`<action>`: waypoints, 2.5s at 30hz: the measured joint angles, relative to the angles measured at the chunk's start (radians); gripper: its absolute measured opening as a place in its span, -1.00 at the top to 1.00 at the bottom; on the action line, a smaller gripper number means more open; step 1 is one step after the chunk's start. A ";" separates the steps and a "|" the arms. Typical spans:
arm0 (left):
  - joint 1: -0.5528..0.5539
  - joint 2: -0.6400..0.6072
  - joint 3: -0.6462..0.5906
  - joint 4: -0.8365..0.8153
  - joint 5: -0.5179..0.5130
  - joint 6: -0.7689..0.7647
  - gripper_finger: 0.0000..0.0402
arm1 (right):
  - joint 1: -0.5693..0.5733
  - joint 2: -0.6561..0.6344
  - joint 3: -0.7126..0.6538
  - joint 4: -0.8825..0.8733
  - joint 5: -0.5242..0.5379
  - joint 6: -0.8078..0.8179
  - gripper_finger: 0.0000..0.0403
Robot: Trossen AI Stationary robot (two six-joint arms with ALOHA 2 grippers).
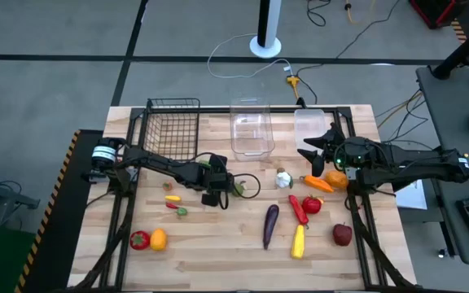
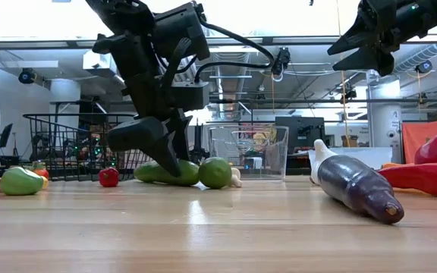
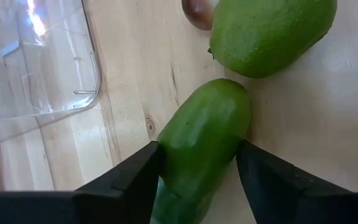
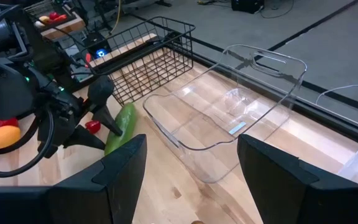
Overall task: Sort produce into baskets
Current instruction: Put the green cucumber into the left transparent bin
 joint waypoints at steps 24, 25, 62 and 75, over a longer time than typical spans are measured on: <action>0.000 0.038 -0.001 0.020 0.029 0.013 -0.15 | 0.000 0.000 0.000 -0.007 0.000 -0.010 -0.21; 0.000 0.038 0.000 0.020 0.029 0.013 -0.15 | 0.000 0.000 0.000 -0.007 0.000 -0.010 -0.21; 0.012 -0.328 0.012 0.710 0.022 0.174 0.33 | 0.000 0.000 0.000 -0.007 0.000 -0.009 -0.21; 0.295 -0.118 0.075 1.008 -0.102 -0.244 0.33 | 0.000 0.000 0.000 -0.008 0.000 -0.022 -0.21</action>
